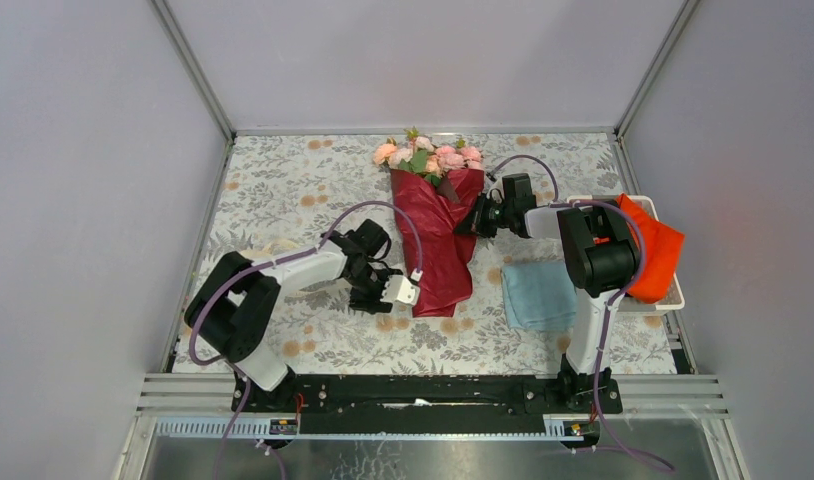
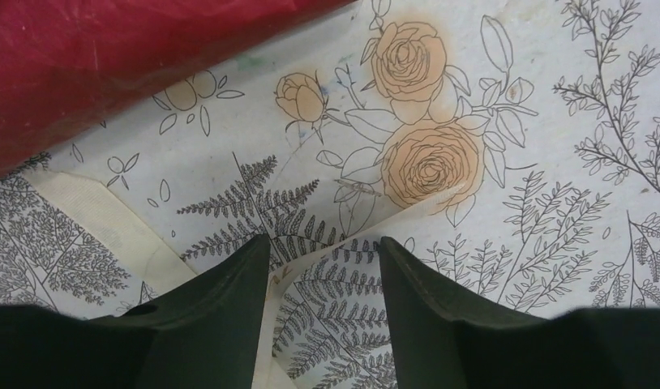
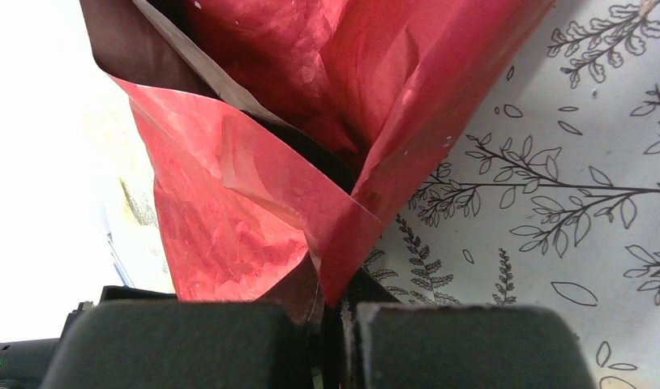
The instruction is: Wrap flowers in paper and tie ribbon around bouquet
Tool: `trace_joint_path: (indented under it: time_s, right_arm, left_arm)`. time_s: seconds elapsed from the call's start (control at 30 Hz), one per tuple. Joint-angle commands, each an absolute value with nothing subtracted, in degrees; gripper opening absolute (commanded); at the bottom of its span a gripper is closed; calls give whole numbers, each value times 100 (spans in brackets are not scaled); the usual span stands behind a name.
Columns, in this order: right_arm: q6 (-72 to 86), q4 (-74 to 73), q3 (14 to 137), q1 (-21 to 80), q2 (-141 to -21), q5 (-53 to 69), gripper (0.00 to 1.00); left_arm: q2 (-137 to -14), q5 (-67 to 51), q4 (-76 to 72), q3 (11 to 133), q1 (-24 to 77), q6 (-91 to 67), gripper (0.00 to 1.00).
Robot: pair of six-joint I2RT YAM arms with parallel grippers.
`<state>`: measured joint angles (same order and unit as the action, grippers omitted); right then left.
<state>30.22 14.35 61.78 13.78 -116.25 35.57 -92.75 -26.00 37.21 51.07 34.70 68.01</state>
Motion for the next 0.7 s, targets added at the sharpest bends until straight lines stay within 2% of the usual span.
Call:
trace_joint_path:
  time_s: [0.0, 0.03, 0.1, 0.13, 0.27, 0.33, 0.5, 0.67]
  right_arm:
    - [3107, 1383, 6354, 1407, -11438, 3601, 0]
    - [3247, 1456, 6359, 1406, -11457, 3663, 0]
    - [3660, 1674, 6368, 1407, -11469, 3792, 0]
    - [3789, 1784, 6378, 1422, -11472, 3846, 0]
    - [4496, 2003, 6536, 1529, -11417, 3841, 0]
    - [4752, 2072, 6595, 1639, -11315, 3762, 0]
    - [5280, 2336, 6690, 1907, -11103, 3510, 0]
    - [5484, 2359, 6908, 2065, -11073, 3400, 0]
  left_arm:
    - [-9537, -2156, 3547, 5085, 3498, 7009, 50]
    - [-9610, -2180, 3549, 5124, 3502, 6925, 38]
    - [-9617, -2360, 3625, 5239, 3539, 6727, 4]
    - [-9553, -2567, 3736, 5339, 3566, 6605, 0]
    - [-9082, -4521, 4133, 5891, 3763, 5895, 0]
    - [-8949, -5027, 4289, 6101, 4070, 5743, 0]
    - [-9374, -5323, 4754, 6783, 4984, 5542, 0]
    - [-10045, -5018, 5439, 7826, 5728, 6197, 0]
